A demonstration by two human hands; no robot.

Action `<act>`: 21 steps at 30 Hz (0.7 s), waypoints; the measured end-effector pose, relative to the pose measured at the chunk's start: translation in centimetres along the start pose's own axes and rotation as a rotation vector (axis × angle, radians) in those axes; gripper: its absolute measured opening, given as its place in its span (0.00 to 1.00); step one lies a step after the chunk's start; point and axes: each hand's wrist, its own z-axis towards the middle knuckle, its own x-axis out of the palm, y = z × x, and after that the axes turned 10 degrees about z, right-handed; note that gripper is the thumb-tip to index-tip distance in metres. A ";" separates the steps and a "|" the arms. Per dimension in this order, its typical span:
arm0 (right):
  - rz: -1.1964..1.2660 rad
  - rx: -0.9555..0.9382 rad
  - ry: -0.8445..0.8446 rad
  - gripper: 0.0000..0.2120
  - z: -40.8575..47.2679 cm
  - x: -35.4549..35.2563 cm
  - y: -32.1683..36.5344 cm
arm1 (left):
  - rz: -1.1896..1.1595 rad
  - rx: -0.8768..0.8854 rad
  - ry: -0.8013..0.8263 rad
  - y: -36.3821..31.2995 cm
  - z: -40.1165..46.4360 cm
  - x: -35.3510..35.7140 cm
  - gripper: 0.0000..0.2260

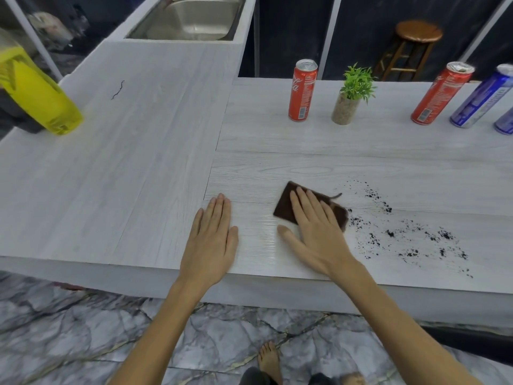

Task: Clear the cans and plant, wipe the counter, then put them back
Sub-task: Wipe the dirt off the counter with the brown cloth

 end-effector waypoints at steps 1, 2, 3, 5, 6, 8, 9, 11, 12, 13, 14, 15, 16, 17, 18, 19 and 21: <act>0.000 0.000 0.003 0.40 1.0 0.3 0.9 | 0.008 0.001 0.001 0.0 0.0 0.0 0.27; 0.001 -0.010 0.007 0.40 1.5 0.6 1.7 | 0.015 0.003 0.002 0.0 0.0 -0.1 0.27; -0.001 -0.031 0.017 0.40 1.5 1.0 2.6 | 0.018 0.004 0.004 0.0 0.0 -0.1 0.28; -0.007 -0.102 0.039 0.40 -0.1 2.1 4.0 | 0.014 0.007 0.008 0.0 0.0 -0.3 0.28; 0.002 -0.139 0.044 0.40 -1.4 2.6 4.4 | 0.013 0.008 0.012 0.0 0.0 -0.3 0.28; 0.036 -0.190 0.044 0.39 -4.5 3.0 4.3 | 0.011 0.006 0.023 0.0 0.1 -0.3 0.27; 0.046 -0.201 0.040 0.39 -6.0 2.9 3.6 | 0.006 0.000 0.034 0.0 0.1 -0.4 0.27; 0.047 -0.188 0.028 0.38 -8.3 2.0 1.6 | -0.024 -0.015 0.062 0.0 0.3 -0.5 0.27; 0.041 -0.169 0.022 0.38 -9.0 1.3 0.3 | -0.047 -0.016 0.074 -0.2 0.5 -0.6 0.27; 0.033 -0.140 0.018 0.38 -9.3 0.6 -1.0 | -0.073 -0.013 0.080 -0.4 0.7 -0.7 0.27; 0.027 -0.103 0.016 0.38 -9.3 -0.1 -2.2 | -0.100 -0.007 0.080 -0.8 1.0 -0.8 0.27; 0.021 -0.064 0.012 0.38 -8.8 -0.7 -3.1 | -0.127 0.001 0.077 -1.2 1.3 -0.9 0.27; 0.018 -0.030 0.002 0.38 -7.9 -1.2 -3.9 | -0.151 0.007 0.073 -1.6 1.6 -1.0 0.27; 0.016 0.000 -0.011 0.39 -6.8 -1.6 -4.3 | -0.170 0.014 0.069 -2.0 2.0 -1.1 0.26; 0.014 0.027 -0.024 0.40 -5.5 -1.8 -4.5 | -0.177 0.023 0.066 -2.3 2.5 -1.1 0.26; 0.008 0.050 -0.034 0.41 -4.2 -1.9 -4.6 | -0.170 0.034 0.062 -2.6 3.0 -1.1 0.27; -0.002 0.074 -0.044 0.42 -1.5 -1.8 -4.0 | -0.129 0.049 0.051 -2.9 3.7 -0.8 0.27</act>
